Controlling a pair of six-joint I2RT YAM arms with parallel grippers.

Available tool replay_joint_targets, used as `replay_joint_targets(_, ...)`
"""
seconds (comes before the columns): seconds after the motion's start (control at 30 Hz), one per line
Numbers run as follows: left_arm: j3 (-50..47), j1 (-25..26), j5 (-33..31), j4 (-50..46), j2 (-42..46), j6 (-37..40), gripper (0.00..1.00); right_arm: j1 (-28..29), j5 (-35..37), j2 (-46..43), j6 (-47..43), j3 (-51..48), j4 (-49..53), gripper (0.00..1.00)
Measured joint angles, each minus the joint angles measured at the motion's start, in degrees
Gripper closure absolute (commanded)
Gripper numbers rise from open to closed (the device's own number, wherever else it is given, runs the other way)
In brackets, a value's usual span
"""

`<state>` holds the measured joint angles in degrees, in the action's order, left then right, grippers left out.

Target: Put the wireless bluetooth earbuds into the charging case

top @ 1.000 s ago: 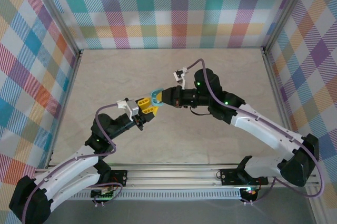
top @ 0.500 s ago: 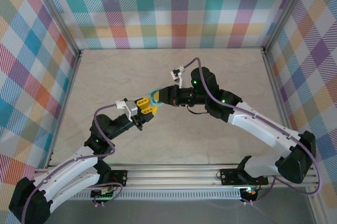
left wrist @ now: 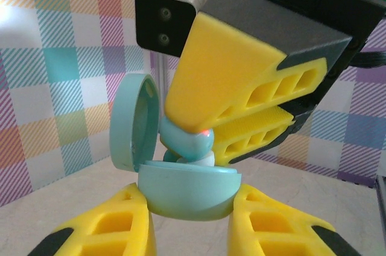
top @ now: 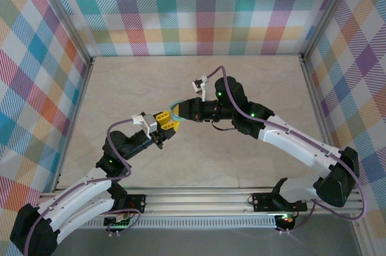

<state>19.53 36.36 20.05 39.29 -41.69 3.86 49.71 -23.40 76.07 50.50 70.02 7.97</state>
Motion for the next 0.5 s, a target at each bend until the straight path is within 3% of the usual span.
replay_joint_targets(0.5, -0.1, 0.0, -0.2, -1.6, 1.6, 0.0, 1.0, 1.3, 3.8, 0.3, -3.7, 4.1, 7.3, 0.61)
